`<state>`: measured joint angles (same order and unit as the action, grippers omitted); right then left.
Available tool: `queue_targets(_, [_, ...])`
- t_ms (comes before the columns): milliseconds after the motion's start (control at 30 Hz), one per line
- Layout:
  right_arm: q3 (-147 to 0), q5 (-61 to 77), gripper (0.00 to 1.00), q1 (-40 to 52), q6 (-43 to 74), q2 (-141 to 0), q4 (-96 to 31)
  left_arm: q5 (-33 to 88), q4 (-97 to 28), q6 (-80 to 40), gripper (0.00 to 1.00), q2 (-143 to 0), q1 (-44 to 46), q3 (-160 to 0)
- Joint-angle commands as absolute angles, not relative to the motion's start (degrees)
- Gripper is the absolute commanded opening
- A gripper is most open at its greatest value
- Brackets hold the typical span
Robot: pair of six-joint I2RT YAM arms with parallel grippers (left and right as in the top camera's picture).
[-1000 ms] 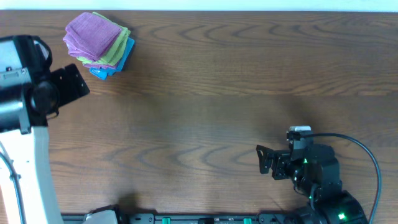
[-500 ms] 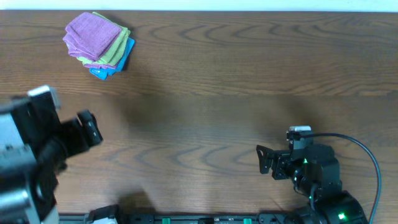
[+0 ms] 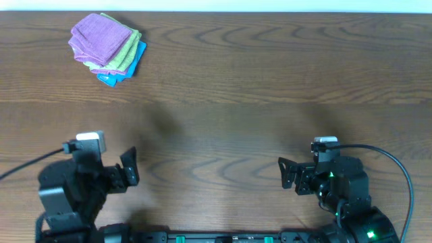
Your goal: Fold the cloth
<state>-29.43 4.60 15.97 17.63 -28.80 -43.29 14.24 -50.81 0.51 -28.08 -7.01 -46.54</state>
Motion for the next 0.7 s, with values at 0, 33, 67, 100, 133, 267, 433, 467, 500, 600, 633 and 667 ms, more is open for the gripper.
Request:
queue_targets(0, [-29.28,4.51,0.99,15.66,18.39,-28.51,-43.31,14.5,-48.93,4.71,0.95,-23.49,-5.43,-41.41])
queue_targets(33, [-29.3,4.51,0.99,15.66,18.39,-28.51,-43.31,14.28,-48.47,5.02,0.95,-22.2,-5.19,-39.9])
queue_targets(67, [-29.3,4.51,0.99,15.66,18.39,-28.51,-43.31,14.0,-47.88,5.17,0.95,-20.56,-5.1,-37.91])
queue_targets(100, [-29.28,4.51,0.99,15.66,18.39,-28.51,-43.31,13.96,-47.64,5.17,0.95,-19.64,-5.1,-36.75])
queue_targets(133, [-29.3,4.51,0.99,15.66,18.39,-28.51,-43.31,13.63,-47.29,5.15,0.95,-18.2,-5.1,-34.94])
queue_targets(267, [-29.3,4.51,0.99,15.66,18.39,-28.51,-43.31,13.52,-46.41,5.15,0.95,-13.91,-5.1,-29.52])
queue_targets(433, [-29.28,4.51,0.99,15.66,18.39,-28.51,-43.31,13.37,-46.19,5.15,0.95,-9.06,-5.1,-24.43])
queue_targets(467, [-29.28,4.51,0.99,15.66,18.39,-28.51,-43.31,13.37,-46.19,5.17,0.95,-8.45,-5.1,-23.81])
queue_targets(500, [-29.3,4.51,0.99,15.66,18.39,-28.51,-43.31,13.37,-46.19,5.17,0.95,-7.9,-5.08,-23.24])
queue_targets(600, [-29.3,4.49,0.99,15.66,18.39,-28.51,-43.31,13.39,-46.28,5.74,0.95,-6.66,-4.21,-21.71])
queue_targets(633, [-29.3,4.49,0.99,15.66,18.39,-28.51,-43.31,13.41,-46.28,6.33,0.95,-6.44,-3.75,-21.37])
queue_targets(667, [-29.3,4.51,0.99,15.66,18.39,-28.51,-43.31,13.39,-46.3,6.79,0.95,-6.17,-3.2,-20.99])
